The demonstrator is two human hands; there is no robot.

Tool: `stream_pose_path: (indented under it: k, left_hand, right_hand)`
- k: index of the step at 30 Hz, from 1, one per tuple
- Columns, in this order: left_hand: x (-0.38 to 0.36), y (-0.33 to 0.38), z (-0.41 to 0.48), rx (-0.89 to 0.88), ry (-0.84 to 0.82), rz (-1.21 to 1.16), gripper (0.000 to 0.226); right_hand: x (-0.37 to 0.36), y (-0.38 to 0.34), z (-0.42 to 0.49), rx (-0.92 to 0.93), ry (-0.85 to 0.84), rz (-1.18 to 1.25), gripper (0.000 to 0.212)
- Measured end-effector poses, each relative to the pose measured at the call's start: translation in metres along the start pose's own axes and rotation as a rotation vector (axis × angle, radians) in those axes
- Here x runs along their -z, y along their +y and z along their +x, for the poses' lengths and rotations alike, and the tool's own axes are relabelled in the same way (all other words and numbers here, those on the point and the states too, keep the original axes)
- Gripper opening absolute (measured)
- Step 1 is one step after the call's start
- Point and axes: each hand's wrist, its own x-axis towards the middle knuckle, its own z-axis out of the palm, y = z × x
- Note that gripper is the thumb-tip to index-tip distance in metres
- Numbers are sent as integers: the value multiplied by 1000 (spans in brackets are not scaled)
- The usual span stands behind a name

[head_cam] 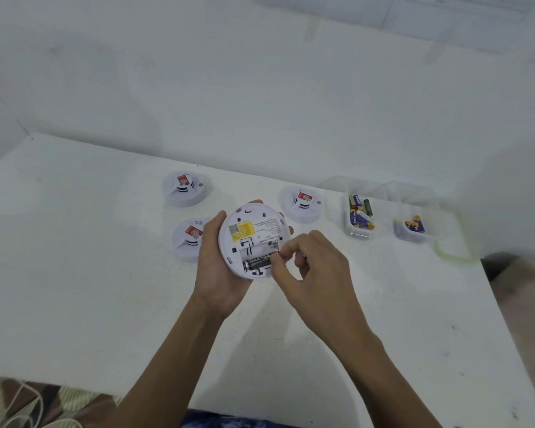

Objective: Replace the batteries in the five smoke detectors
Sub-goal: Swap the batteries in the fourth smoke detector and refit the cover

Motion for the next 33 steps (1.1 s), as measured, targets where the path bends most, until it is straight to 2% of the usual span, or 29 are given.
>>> stream_pose_path:
  k: [5, 11, 14, 21, 24, 28, 31, 33]
  left_hand:
    - [5, -3, 2, -62, -3, 43, 50]
    - [1, -2, 0, -143, 0, 145, 50]
    - [4, -3, 1, -156, 4, 183, 50]
    - [3, -1, -2, -217, 5, 288, 45]
    - [1, -1, -4, -242, 14, 367, 58]
    - [-1, -1, -5, -216, 29, 387, 64]
    - [-3, -4, -3, -180, 21, 347, 51]
    - [-5, -5, -2, -159, 8, 296, 50]
  right_hand:
    - [-5, -8, -3, -125, 11, 21, 9]
    - [-9, -17, -1, -401, -12, 256, 15]
    - [-11, -18, -1, -463, -19, 334, 17]
    - [-13, -20, -4, -470, 5, 364, 18]
    - [-12, -24, -5, -433, 60, 339, 23]
    - [-15, -30, -8, -380, 107, 315, 26]
    - [-15, -29, -9, -358, 135, 353, 24]
    - [-12, -27, -8, -345, 154, 392, 23]
